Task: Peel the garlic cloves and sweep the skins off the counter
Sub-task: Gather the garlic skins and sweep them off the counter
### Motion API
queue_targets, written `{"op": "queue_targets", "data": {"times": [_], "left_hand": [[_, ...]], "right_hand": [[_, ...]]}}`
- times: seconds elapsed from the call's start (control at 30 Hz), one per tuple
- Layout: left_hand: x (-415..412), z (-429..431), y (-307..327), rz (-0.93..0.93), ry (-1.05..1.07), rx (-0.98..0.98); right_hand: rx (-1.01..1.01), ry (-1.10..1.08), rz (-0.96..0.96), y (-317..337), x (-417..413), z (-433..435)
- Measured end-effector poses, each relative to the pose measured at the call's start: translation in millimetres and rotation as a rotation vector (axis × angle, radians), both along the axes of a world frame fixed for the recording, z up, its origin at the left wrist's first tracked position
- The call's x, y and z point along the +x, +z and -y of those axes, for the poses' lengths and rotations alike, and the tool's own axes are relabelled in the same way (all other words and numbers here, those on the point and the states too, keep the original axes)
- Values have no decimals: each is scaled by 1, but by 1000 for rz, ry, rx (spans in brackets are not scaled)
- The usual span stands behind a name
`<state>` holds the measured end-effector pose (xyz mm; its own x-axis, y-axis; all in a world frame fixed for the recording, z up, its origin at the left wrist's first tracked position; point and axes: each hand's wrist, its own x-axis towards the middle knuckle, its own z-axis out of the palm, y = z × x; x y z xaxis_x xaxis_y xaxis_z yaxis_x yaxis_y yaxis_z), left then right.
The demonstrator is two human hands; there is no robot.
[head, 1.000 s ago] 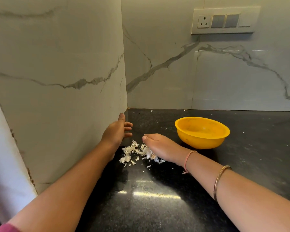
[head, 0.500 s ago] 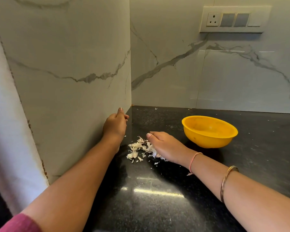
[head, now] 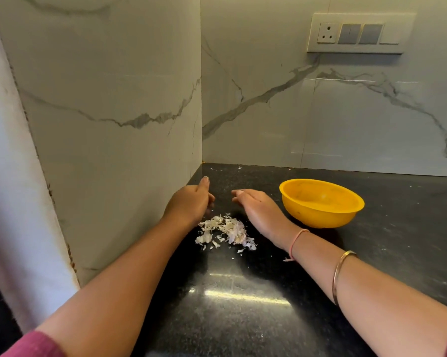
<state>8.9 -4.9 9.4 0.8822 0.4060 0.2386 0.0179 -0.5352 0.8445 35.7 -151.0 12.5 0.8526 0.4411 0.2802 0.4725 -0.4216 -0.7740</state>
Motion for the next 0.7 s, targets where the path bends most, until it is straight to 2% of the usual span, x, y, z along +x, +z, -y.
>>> {"op": "queue_targets", "data": {"times": [0.07, 0.13, 0.27, 0.37, 0.47, 0.6, 0.7], "left_hand": [[0, -3, -1, 51, 72, 67], [2, -5, -1, 14, 84, 87], [3, -4, -3, -54, 24, -7], [3, -5, -3, -29, 43, -90], [3, -9, -2, 50, 152, -1], [-1, -9, 3, 45, 199, 72], [0, -9, 0, -27, 176, -21]], "right_hand": [[-61, -21, -8, 0, 3, 4], [-156, 16, -8, -3, 1, 3], [-373, 205, 19, -6, -9, -6], [-301, 275, -1, -2, -12, -6], [-227, 266, 1, 5, -10, 3], [-353, 283, 11, -1, -10, 10], [-458, 306, 96, -10, -15, 2]]}}
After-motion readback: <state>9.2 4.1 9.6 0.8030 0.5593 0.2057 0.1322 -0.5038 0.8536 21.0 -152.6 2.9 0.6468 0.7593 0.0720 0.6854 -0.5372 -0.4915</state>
